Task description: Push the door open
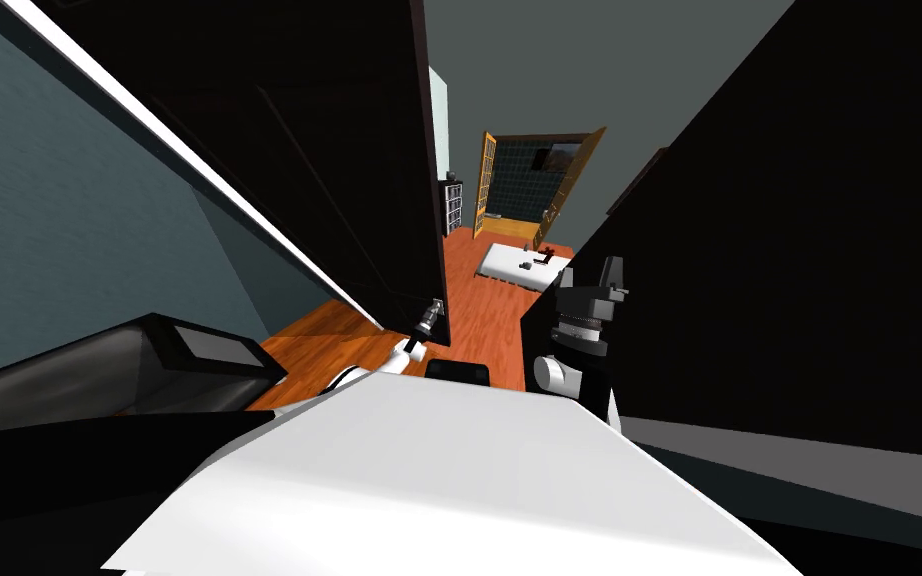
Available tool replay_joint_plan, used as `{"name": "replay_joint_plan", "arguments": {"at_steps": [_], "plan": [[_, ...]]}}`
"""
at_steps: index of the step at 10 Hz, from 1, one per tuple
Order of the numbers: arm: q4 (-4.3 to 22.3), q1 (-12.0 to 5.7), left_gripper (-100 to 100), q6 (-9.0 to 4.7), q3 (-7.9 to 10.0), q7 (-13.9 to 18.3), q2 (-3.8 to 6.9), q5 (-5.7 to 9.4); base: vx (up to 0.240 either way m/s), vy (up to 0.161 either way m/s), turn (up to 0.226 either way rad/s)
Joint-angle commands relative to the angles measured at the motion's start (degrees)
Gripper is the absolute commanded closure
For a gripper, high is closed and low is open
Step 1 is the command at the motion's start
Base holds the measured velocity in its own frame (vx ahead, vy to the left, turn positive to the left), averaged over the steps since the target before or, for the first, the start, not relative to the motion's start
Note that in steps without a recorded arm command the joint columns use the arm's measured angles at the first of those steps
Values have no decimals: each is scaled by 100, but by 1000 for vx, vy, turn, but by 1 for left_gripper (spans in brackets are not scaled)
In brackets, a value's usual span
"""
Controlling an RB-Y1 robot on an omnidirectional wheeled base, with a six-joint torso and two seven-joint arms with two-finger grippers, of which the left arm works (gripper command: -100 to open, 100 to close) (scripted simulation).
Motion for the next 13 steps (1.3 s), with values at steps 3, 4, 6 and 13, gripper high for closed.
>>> {"name": "replay_joint_plan", "arguments": {"at_steps": [3, 4, 6, 13], "plan": [[357, -91, 100, -143, 200, -71, 80, 111, 136, -58, 30], [257, -91, 100, -143, 200, -71, 80, 111, 56, -33, 14], [210, -90, 100, -132, 330, -132, 97, 185, 50, -42, 32], [182, -49, -100, -92, 604, -275, 110, 340, 142, -95, 67]]}}
